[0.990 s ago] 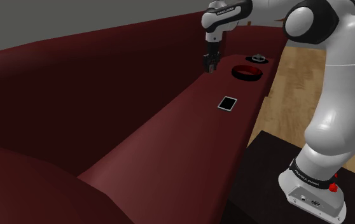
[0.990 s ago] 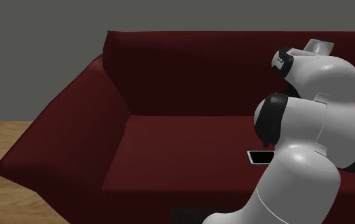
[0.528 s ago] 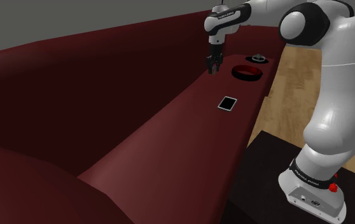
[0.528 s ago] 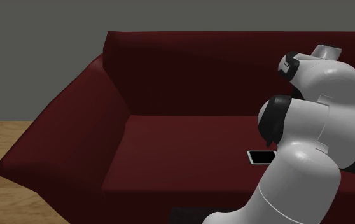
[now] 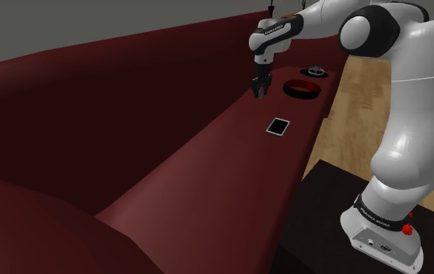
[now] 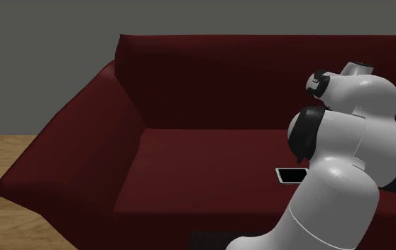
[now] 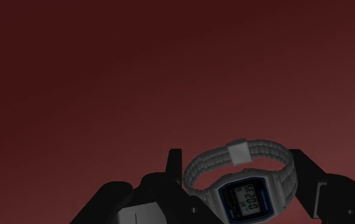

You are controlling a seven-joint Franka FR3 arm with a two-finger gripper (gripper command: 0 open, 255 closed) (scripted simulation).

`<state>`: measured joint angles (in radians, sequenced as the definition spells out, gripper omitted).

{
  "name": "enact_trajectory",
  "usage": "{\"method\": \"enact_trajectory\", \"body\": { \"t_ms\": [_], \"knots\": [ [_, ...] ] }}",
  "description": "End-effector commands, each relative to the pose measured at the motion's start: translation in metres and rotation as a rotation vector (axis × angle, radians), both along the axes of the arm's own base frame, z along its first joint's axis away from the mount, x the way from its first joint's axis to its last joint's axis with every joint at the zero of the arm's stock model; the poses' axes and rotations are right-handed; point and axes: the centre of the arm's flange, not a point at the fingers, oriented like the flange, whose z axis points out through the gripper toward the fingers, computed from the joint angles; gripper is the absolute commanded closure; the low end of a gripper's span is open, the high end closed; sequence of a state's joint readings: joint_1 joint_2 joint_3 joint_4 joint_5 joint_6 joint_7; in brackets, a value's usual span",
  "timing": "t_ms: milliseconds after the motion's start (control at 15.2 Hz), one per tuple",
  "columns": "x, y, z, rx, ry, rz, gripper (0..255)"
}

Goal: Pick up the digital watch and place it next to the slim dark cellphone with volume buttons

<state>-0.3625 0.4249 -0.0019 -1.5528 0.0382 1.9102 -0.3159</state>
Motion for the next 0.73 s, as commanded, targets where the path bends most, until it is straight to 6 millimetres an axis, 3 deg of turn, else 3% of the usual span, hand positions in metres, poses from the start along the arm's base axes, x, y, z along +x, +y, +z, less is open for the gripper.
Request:
{"method": "enact_trajectory", "body": {
  "t_ms": [0, 462, 660],
  "knots": [
    [0.001, 0.0, -0.01, 0.0, 0.0, 0.0, 255],
    [0.001, 0.0, -0.046, 0.0, 0.0, 0.0, 255],
    [0.001, 0.0, -0.046, 0.0, 0.0, 0.0, 255]
  ]
}}
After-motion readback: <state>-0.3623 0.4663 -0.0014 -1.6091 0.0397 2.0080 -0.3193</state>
